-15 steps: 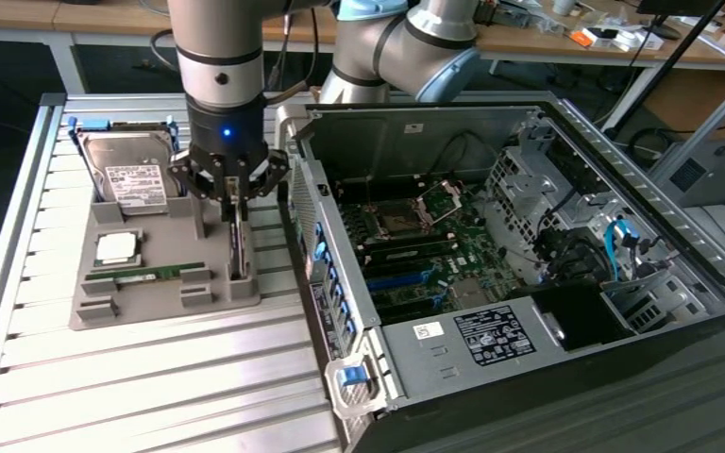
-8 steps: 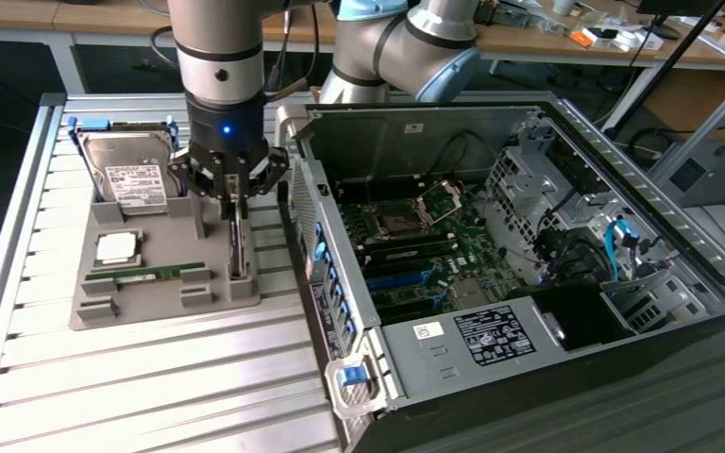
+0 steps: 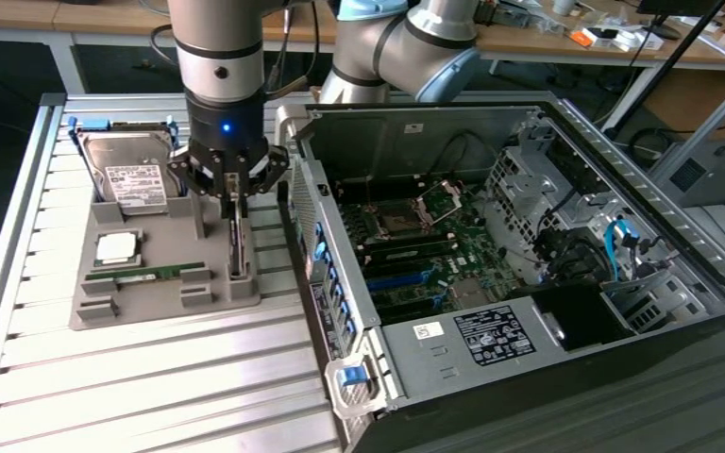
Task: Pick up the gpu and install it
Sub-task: 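Pick up the gpu and move the gpu toward the slot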
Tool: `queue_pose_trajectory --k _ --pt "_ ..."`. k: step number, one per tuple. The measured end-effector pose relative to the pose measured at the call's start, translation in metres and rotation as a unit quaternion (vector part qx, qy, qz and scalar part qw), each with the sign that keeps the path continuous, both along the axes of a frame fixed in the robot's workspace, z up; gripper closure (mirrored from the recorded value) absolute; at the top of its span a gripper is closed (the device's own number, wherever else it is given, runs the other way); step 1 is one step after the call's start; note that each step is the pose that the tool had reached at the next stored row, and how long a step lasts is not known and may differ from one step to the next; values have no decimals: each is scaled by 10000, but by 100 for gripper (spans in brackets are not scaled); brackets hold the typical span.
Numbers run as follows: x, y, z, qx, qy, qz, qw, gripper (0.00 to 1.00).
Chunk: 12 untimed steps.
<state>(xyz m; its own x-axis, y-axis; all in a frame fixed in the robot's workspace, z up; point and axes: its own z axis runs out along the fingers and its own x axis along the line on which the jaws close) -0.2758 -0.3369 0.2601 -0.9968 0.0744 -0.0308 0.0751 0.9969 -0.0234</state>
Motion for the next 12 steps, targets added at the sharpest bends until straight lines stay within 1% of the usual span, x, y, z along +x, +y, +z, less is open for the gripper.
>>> queue_pose_trajectory --k 12 --pt "0 0 41 0 0 0 10000 73"
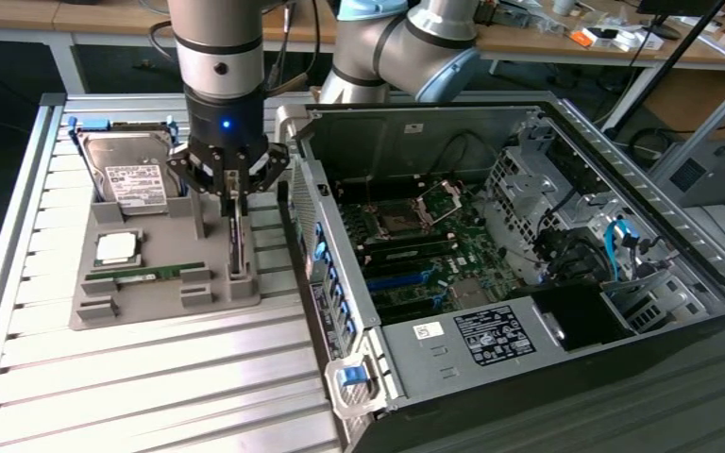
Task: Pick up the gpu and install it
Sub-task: 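Pick up the gpu and move the gpu toward the slot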
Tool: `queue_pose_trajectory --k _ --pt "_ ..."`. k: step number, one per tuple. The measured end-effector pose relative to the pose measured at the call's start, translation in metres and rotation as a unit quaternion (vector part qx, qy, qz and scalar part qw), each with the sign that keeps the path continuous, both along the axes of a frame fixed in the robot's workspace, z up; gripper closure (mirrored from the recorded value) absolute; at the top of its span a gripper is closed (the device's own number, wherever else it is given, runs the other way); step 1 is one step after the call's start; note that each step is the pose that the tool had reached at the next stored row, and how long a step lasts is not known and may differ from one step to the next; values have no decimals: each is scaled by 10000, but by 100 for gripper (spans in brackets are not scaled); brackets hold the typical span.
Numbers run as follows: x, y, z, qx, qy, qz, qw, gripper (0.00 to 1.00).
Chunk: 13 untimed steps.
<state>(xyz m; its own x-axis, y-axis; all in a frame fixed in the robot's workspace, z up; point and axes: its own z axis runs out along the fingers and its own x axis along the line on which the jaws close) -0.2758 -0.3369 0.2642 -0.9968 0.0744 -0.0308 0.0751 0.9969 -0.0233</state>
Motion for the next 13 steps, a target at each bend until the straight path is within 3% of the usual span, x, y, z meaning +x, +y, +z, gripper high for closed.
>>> queue_pose_trajectory --k 13 --pt "0 0 46 0 0 0 10000 73"
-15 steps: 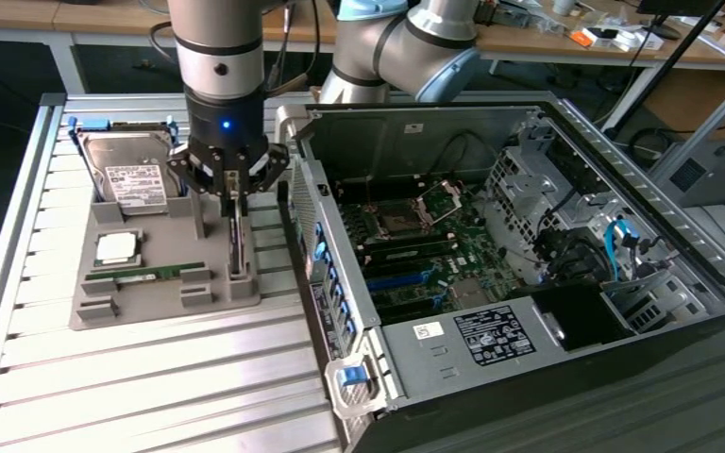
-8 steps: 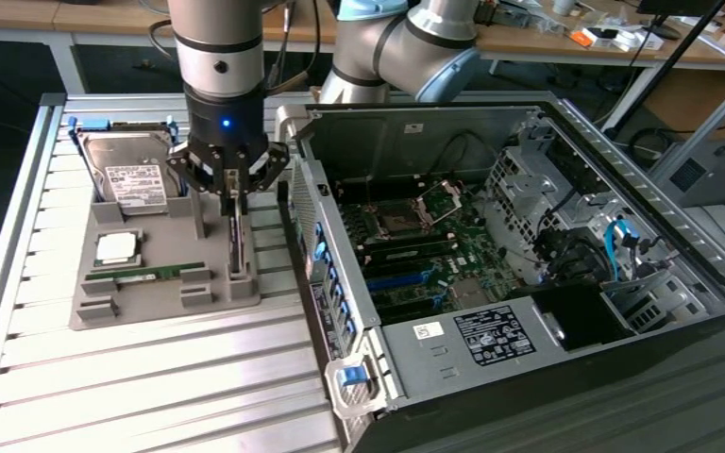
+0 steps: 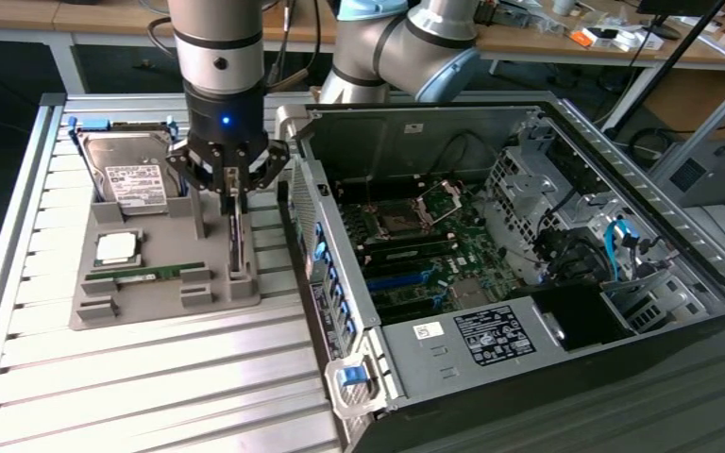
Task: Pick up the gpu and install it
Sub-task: 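Pick up the gpu and move the gpu toward the slot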
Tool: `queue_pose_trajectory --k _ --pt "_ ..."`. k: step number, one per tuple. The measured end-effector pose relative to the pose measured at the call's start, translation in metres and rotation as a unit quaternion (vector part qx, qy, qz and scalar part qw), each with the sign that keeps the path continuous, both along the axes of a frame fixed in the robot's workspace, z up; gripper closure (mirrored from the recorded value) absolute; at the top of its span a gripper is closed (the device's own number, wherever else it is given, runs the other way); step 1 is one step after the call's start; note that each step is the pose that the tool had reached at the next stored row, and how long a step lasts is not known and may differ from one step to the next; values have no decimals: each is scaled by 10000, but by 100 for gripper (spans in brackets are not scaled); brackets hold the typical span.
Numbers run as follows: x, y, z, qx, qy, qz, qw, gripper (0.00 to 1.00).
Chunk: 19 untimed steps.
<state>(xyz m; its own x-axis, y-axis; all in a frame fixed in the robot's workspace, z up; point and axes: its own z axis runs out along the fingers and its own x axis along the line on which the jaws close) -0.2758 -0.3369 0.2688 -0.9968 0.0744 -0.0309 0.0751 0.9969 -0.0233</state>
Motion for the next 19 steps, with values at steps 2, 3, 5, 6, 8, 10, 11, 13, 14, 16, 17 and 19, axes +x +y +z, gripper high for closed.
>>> queue_pose_trajectory --k 2,3,5,6,8,10,11,13,14,16,17,19 --pt "0 0 3 0 0 0 10000 73" --pt "0 0 11 0 0 0 10000 73" --pt "0 0 12 0 0 0 10000 73" --pt "0 0 14 0 0 0 10000 73" --pt "0 0 17 0 0 0 10000 73" --pt "0 0 21 0 0 0 10000 73" --pt "0 0 23 0 1 0 10000 73" --pt "0 0 28 0 1 0 10000 73" --pt "0 0 31 0 1 0 10000 73" --pt "0 0 38 0 1 0 10000 73" --pt "0 0 41 0 1 0 10000 73" --pt "0 0 53 0 0 0 10000 73"
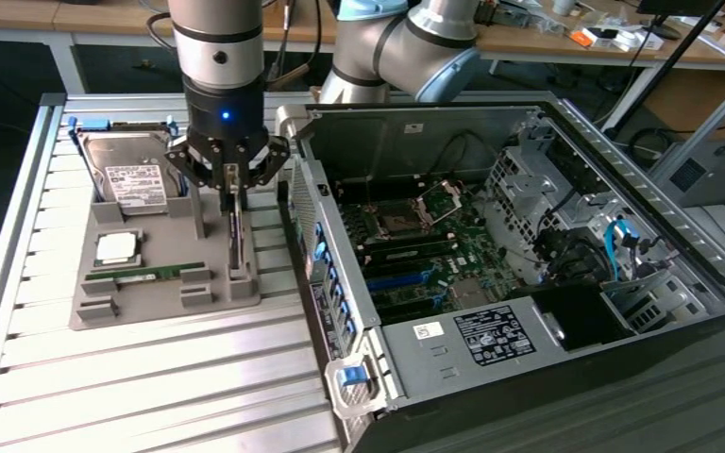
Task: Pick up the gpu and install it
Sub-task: 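Pick up the gpu and move the gpu toward the slot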
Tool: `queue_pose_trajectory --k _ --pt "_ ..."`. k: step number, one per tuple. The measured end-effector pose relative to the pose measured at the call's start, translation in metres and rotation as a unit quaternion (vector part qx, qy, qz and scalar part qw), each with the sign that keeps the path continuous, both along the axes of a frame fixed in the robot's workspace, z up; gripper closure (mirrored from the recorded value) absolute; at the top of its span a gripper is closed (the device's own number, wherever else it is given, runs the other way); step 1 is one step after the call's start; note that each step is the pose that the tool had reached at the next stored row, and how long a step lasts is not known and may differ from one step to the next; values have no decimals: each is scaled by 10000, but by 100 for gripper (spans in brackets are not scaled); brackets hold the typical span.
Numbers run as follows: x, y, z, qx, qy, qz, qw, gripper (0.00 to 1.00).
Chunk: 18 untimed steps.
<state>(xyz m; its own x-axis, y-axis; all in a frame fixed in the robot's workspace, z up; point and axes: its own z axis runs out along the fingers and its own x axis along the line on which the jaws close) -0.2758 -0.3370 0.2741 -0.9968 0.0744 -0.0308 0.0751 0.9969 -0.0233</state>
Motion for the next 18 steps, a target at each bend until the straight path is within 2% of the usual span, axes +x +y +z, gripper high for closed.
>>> queue_pose_trajectory --k 18 --pt "0 0 91 0 0 0 10000 73"
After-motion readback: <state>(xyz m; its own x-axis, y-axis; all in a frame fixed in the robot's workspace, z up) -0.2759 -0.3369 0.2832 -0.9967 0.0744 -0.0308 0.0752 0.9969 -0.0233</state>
